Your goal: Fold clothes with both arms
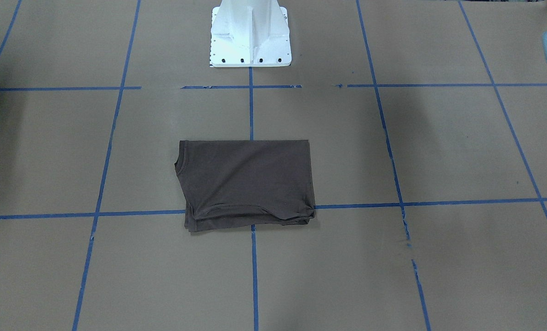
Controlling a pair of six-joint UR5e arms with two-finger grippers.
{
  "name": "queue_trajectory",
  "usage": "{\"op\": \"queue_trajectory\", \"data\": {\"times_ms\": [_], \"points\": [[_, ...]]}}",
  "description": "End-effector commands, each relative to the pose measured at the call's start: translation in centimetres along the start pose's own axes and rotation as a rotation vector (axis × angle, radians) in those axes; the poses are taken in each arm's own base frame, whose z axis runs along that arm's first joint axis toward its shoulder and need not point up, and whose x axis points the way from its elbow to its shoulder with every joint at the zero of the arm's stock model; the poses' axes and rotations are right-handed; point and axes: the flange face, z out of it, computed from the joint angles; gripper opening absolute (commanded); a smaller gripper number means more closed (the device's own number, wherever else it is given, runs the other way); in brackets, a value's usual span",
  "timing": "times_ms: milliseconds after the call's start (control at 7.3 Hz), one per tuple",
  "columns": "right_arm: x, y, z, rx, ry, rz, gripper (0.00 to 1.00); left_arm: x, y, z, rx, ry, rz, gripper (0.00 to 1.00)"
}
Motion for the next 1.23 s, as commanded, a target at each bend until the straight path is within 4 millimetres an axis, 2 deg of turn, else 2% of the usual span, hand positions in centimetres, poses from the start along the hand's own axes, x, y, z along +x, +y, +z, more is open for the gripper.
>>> {"op": "queue_trajectory", "data": {"times_ms": [0,137,274,548,959,1097], "points": [[-0.3,1.0,-0.7,0.005,-0.014,0.056,1.00,-8.9,7.5,-0.3,-0.020,0.042,-0.037,1.00],[0.3,1.4,-1.2,0.010,-0.013,0.074,1.00,-11.4,11.8,0.0,-0.022,0.095,-0.076,1.00],[0.4,1.6,-1.7,0.008,-0.011,0.088,1.00,-11.0,12.9,0.4,-0.025,0.192,-0.089,1.00],[0.7,2.5,-1.5,0.008,-0.006,0.088,1.00,-10.7,11.9,-0.1,-0.016,0.158,-0.078,1.00],[0.6,2.4,-1.5,0.010,-0.006,0.085,1.00,-9.9,10.6,-1.4,0.057,0.106,0.005,1.00],[0.6,2.4,-1.5,0.012,-0.006,0.084,1.00,-10.3,10.9,-0.9,0.079,0.101,0.025,1.00]]}}
